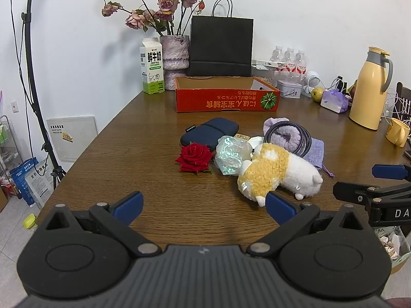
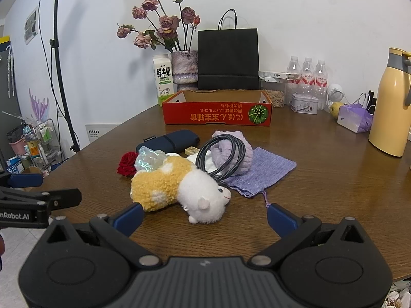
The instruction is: Organize objects
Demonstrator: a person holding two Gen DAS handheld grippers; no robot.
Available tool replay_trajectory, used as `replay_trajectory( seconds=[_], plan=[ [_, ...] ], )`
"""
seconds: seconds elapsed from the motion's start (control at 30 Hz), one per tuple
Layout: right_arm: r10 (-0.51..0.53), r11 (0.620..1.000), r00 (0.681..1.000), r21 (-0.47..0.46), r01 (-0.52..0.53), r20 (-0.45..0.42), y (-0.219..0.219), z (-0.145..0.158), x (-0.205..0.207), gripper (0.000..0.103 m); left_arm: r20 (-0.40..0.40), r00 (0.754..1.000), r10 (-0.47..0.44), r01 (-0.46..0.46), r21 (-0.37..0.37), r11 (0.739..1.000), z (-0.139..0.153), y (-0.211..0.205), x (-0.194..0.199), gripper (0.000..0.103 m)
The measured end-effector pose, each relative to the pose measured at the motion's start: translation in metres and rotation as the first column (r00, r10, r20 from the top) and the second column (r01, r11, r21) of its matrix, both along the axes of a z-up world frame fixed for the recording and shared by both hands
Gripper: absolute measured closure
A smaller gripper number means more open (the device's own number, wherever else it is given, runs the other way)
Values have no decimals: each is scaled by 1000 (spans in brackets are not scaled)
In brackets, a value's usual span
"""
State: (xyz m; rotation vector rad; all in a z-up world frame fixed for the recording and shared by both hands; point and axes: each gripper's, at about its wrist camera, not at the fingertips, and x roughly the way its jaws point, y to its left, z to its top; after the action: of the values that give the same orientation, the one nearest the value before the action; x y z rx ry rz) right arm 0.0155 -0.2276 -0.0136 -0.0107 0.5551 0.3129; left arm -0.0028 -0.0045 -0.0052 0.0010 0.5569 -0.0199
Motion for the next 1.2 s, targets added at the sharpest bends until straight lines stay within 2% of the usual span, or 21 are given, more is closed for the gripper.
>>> replay_trajectory(
  seconds=[0.9, 1.2],
  plan=[
    [6, 1000, 1000, -5, -6, -3, 0, 0, 0, 0, 2, 1000, -3, 3, -8, 1000, 1, 0, 0, 0],
    [8, 1000, 1000, -20, -8, -3, 4, -3, 5, 0, -5, 1000, 3, -3, -31, 1000, -4, 7, 5, 0]
  ],
)
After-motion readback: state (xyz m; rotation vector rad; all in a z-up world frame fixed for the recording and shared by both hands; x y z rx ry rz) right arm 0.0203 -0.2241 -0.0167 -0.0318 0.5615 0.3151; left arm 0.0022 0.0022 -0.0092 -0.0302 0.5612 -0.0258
